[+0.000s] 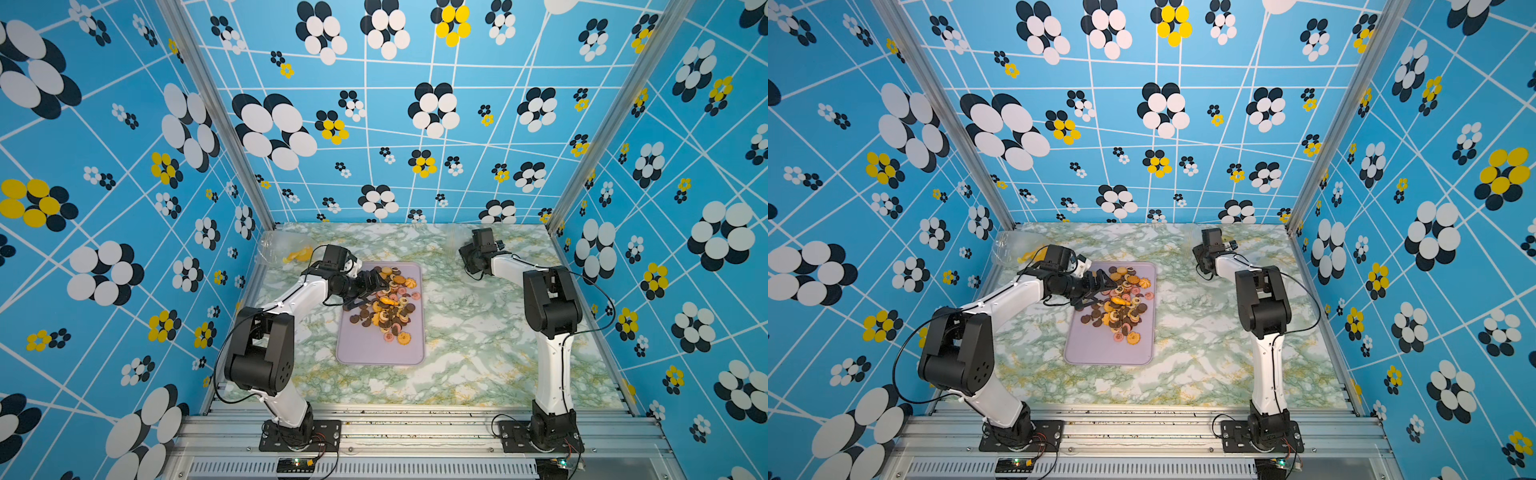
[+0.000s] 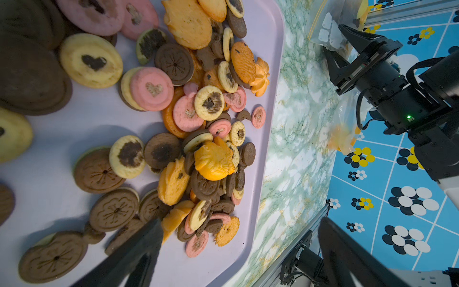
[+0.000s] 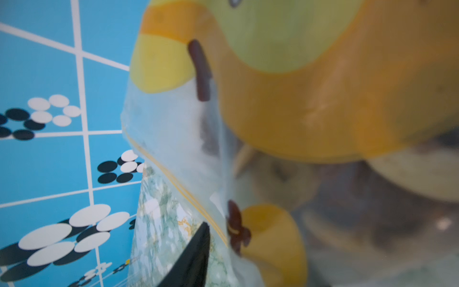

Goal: Pour cookies out of the ziploc bag
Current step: Move the ziploc bag to the center of the board.

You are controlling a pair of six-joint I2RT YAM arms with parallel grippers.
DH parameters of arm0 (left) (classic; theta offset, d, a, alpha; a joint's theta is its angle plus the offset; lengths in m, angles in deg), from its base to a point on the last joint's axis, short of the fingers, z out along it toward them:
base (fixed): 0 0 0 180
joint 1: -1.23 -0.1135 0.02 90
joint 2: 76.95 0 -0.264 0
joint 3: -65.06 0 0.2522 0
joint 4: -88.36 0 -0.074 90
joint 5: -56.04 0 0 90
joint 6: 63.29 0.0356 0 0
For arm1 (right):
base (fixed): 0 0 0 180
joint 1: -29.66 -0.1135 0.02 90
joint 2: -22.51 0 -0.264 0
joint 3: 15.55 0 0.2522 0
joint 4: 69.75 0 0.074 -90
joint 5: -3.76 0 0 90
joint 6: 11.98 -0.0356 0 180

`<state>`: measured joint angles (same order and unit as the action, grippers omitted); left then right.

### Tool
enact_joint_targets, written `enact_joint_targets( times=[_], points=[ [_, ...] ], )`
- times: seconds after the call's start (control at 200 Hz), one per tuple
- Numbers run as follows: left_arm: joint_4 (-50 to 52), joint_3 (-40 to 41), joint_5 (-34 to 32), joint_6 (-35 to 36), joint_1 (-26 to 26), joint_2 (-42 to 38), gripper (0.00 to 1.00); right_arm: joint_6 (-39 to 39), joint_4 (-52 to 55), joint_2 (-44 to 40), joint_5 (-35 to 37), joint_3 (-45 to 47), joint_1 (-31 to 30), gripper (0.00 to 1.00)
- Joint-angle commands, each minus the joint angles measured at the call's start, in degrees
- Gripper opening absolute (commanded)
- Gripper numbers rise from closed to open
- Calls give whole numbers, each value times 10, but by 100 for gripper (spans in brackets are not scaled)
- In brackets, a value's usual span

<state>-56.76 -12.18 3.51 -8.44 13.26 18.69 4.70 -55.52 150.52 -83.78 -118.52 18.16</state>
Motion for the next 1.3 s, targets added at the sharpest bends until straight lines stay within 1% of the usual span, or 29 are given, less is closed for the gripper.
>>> enact_joint_targets(
  times=[0.0, 0.055, 0.12, 0.185, 0.24, 0.265, 0.44, 0.46, 0.54, 0.71, 0.854, 1.099, 1.294],
  points=[
    [8, 11, -6, 3, 1, -19, 100, -19, -21, 15, 7, -15, -1, 33],
    [8, 12, -6, 3, 0, -19, 99, -21, -25, 17, 4, -16, -1, 26],
    [8, 13, -7, 4, -1, -19, 99, -22, -29, 16, 0, -15, -2, 21],
    [6, 16, -8, 4, -1, -17, 99, -21, -32, 11, -3, -10, -3, 12],
    [5, 17, -7, 4, -1, -15, 99, -25, -38, 5, -9, 0, -4, 7],
    [4, 17, -6, 4, -1, -14, 99, -27, -40, 2, -11, 6, -4, 0],
    [-2, 19, -4, 4, -1, -14, 99, -34, -58, -29, -32, 56, -2, 0],
    [-3, 19, -3, 4, -1, -14, 100, -37, -62, -49, -37, 64, -3, 0],
    [-9, 18, 1, 1, 1, -12, 99, -49, -82, -78, -60, 102, -3, 0],
    [-20, 13, 5, -5, 9, -10, 100, -71, -110, -156, -124, 210, -4, 0],
    [-30, 8, 8, -12, 23, -5, 100, -77, -115, -239, -158, 317, -5, 0],
    [-41, 4, 3, -30, 55, 1, 100, -74, -79, -397, -176, 492, -6, 0],
    [-43, -2, -4, -35, 76, 7, 99, -39, 10, -497, -199, 543, -22, 0]
  ],
)
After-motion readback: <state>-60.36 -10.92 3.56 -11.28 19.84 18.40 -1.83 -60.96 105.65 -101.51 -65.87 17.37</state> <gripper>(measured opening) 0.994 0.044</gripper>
